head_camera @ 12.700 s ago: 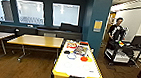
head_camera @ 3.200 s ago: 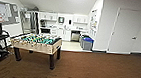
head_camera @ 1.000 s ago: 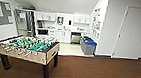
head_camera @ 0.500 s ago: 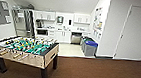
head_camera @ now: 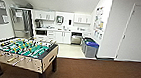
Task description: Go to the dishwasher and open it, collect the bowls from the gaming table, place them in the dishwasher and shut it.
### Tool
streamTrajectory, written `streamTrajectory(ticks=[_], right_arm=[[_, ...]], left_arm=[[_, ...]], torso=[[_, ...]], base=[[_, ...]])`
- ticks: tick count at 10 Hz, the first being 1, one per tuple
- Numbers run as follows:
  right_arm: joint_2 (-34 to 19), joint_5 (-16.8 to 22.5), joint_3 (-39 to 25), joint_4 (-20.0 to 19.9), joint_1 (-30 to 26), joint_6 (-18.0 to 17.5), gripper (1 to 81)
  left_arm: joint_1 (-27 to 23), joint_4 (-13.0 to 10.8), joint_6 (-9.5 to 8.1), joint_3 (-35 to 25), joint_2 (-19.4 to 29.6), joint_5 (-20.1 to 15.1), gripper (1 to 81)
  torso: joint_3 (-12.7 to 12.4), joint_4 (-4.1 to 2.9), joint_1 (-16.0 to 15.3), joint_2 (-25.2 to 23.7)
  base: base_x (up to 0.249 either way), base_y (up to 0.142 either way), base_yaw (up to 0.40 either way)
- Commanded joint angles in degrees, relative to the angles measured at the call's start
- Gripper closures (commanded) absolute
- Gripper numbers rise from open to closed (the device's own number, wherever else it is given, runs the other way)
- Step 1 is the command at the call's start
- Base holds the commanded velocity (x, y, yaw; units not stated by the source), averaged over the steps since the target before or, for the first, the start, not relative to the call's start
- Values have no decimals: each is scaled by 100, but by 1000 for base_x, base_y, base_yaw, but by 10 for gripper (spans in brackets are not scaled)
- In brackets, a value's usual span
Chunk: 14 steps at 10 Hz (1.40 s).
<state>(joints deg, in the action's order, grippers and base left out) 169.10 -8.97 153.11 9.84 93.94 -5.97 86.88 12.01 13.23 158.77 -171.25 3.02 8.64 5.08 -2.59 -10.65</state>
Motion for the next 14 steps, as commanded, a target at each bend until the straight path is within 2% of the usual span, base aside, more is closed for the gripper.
streamTrajectory(ticks=[1,5,14], right_arm=[[-31,273,-19,71,-196,17,811],[-31,273,-19,71,-213,17,811],[-31,273,-19,71,-204,17,811]], left_arm=[[-272,-23,4,31,56,-311,811],[-272,-23,4,31,56,-311,811],[-272,-23,4,31,55,-311,811]], torso=[[0,0,0,0],[0,0,-2,0],[0,0,0,2]], base=[[232,-64,0],[231,-70,0],[231,0,0]])
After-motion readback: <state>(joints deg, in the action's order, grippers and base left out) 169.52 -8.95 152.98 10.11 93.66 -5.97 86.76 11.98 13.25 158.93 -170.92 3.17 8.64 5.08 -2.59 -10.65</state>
